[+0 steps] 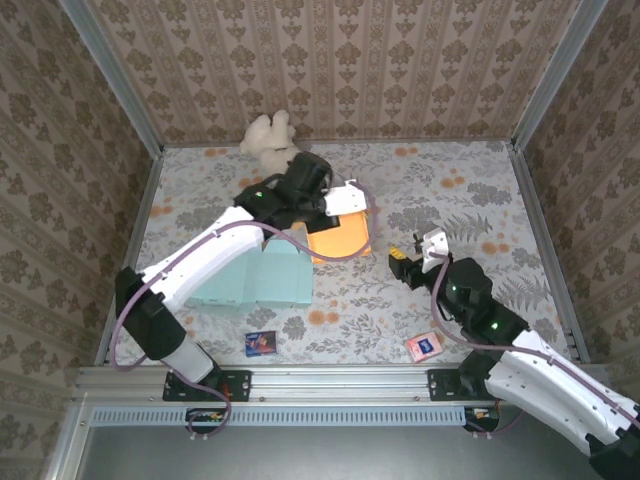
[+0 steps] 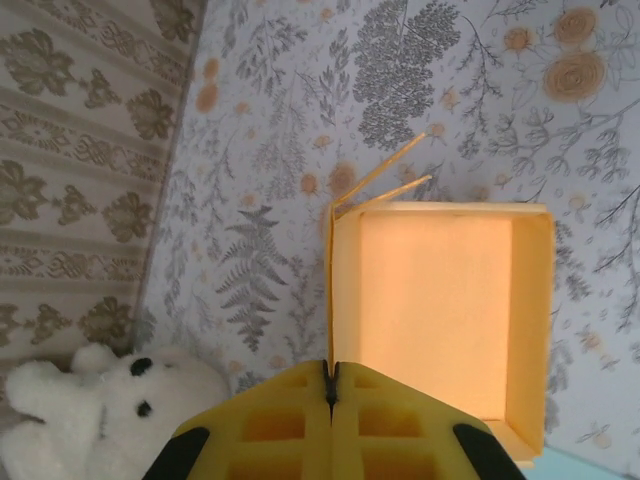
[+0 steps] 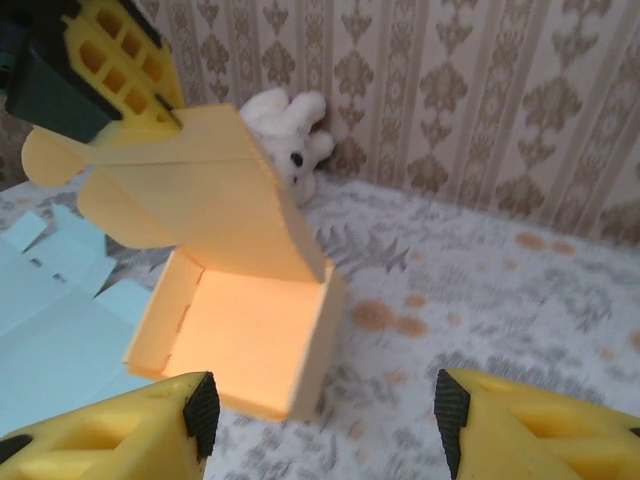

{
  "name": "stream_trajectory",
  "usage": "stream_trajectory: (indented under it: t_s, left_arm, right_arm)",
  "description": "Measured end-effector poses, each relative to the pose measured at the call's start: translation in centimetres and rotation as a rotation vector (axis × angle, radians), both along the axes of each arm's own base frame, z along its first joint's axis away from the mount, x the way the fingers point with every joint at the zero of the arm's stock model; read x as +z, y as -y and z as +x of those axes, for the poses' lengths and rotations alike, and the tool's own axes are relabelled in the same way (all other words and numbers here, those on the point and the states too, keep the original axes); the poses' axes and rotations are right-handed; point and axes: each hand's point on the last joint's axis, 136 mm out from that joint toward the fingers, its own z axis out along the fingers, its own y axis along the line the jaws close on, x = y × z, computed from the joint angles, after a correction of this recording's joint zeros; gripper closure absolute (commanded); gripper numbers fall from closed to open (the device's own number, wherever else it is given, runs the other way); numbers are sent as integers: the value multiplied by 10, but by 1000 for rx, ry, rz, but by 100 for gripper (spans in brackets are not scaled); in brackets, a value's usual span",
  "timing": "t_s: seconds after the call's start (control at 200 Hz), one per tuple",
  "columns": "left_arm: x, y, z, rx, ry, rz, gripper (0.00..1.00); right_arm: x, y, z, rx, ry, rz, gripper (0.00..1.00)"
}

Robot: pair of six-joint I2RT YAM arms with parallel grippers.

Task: Fold the paper box

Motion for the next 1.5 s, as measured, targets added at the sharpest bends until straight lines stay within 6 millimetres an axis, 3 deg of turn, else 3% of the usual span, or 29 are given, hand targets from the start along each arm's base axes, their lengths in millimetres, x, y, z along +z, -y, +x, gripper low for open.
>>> stream_trajectory:
  t_s: [0.125, 0.28, 0.37, 0.45, 0.575, 0.885, 1.5]
  left_arm:
    - [8, -15, -6, -127, 70, -20, 100]
    - [25, -8, -16, -271, 142, -68, 100]
    - [28, -4, -22, -337, 170, -69, 100]
    - [28, -3, -26, -375, 192, -63, 100]
    - [25, -4, -27, -410, 219, -40, 100]
    - [16, -4, -33, -464, 243, -22, 100]
    - [9, 0, -38, -503, 253, -13, 100]
  right_arm:
    - [4, -2, 30, 26, 52, -90, 35]
    - [-3, -24, 57, 255, 47, -276, 37]
    - [3, -37, 64, 399, 59, -365, 47]
    - [12, -40, 63, 475, 101, -407, 56]
    - [16, -44, 65, 570, 127, -462, 57]
    - [0, -61, 71, 743, 110, -523, 65]
    - [-16, -71, 68, 847, 122, -540, 64]
